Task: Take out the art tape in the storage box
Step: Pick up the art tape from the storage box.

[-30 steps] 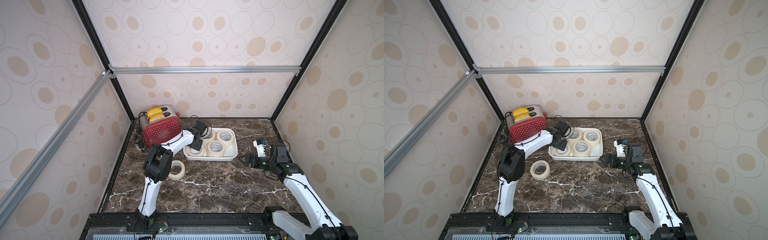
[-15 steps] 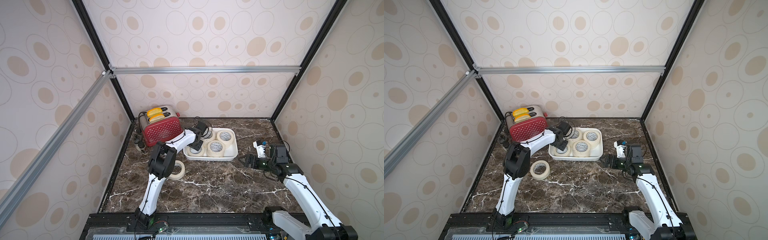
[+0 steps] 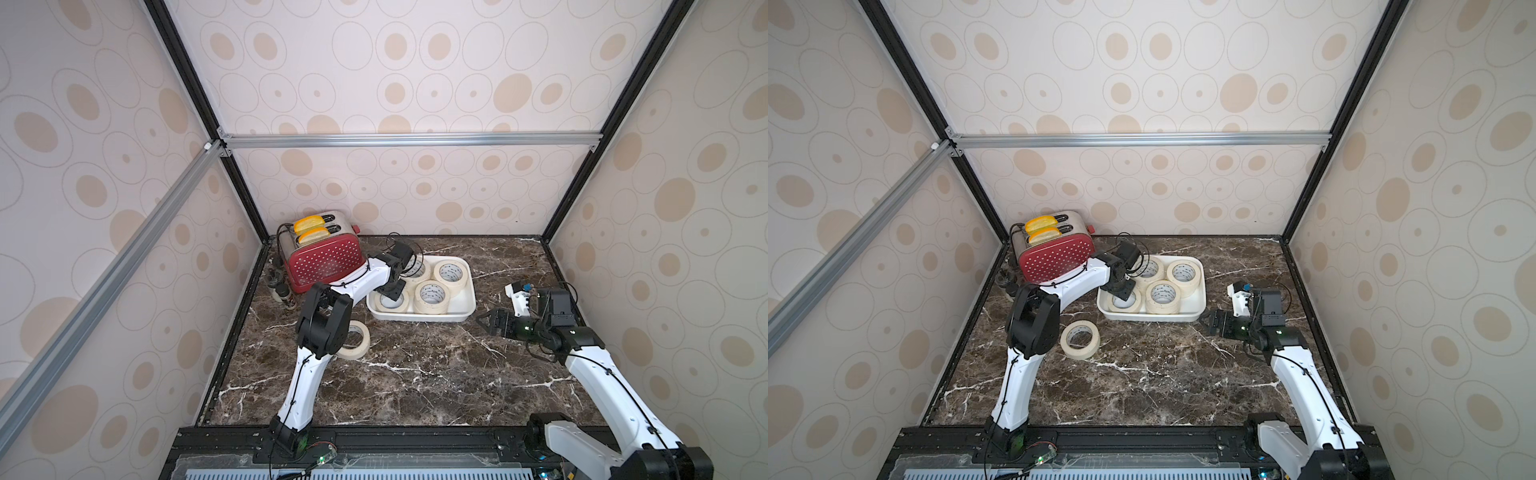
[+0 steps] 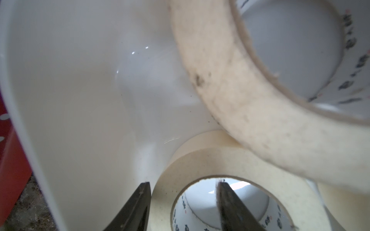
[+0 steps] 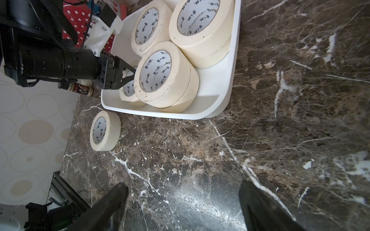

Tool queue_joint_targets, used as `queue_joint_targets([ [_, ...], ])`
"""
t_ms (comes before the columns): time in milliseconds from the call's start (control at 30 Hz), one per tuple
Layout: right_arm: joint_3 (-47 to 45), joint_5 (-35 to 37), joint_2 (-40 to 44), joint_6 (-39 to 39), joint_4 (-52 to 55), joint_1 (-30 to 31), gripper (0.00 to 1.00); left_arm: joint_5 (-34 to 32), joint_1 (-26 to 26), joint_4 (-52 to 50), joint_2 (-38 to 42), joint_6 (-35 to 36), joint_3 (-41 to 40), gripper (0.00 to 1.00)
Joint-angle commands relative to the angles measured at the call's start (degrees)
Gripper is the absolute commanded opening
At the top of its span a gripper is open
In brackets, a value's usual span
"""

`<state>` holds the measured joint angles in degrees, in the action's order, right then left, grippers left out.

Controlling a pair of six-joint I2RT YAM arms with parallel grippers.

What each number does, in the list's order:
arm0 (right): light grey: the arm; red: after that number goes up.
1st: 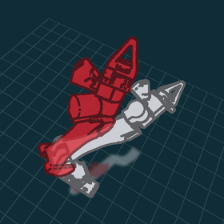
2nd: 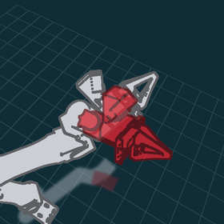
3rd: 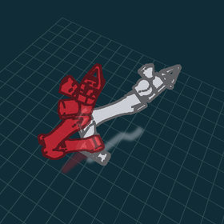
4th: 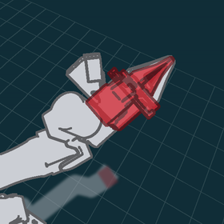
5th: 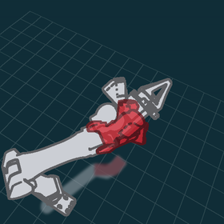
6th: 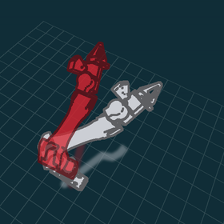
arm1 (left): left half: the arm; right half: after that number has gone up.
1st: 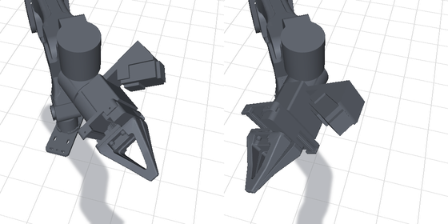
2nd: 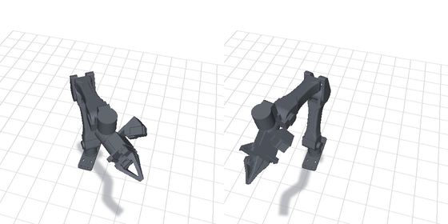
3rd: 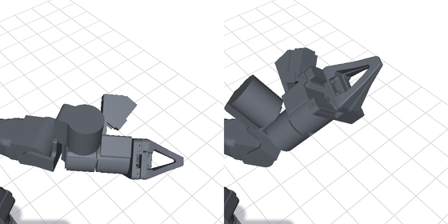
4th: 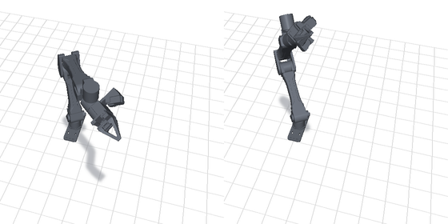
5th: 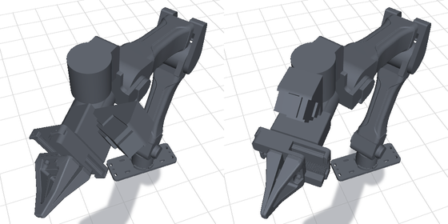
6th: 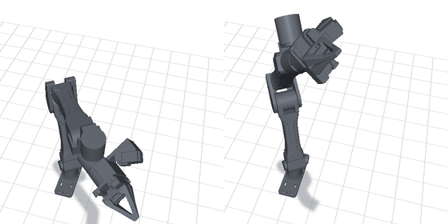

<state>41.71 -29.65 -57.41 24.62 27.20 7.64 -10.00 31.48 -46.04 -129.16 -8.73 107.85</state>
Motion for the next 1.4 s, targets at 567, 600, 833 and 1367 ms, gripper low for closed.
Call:
queue_joint_targets([
  [567,-0.4,-0.1,-2.2,0.0,-0.9,-0.3,0.91,3.4,-1.5,-1.1,-4.2,-0.2,2.7,0.39],
  [600,-0.5,-0.1,-2.2,0.0,-0.9,-0.3,0.91,3.5,-1.6,-1.3,-4.0,-0.3,2.6,0.37],
  [833,-0.5,-0.3,-2.4,0.3,-1.5,-0.3,0.91,4.4,-1.5,-0.7,1.9,-3.3,-1.3,0.2],
  [1367,1.3,0.2,-2.4,-0.6,-0.2,-0.3,0.91,7.1,-1.5,7.3,20.2,-11.1,-15.4,0.05],
])
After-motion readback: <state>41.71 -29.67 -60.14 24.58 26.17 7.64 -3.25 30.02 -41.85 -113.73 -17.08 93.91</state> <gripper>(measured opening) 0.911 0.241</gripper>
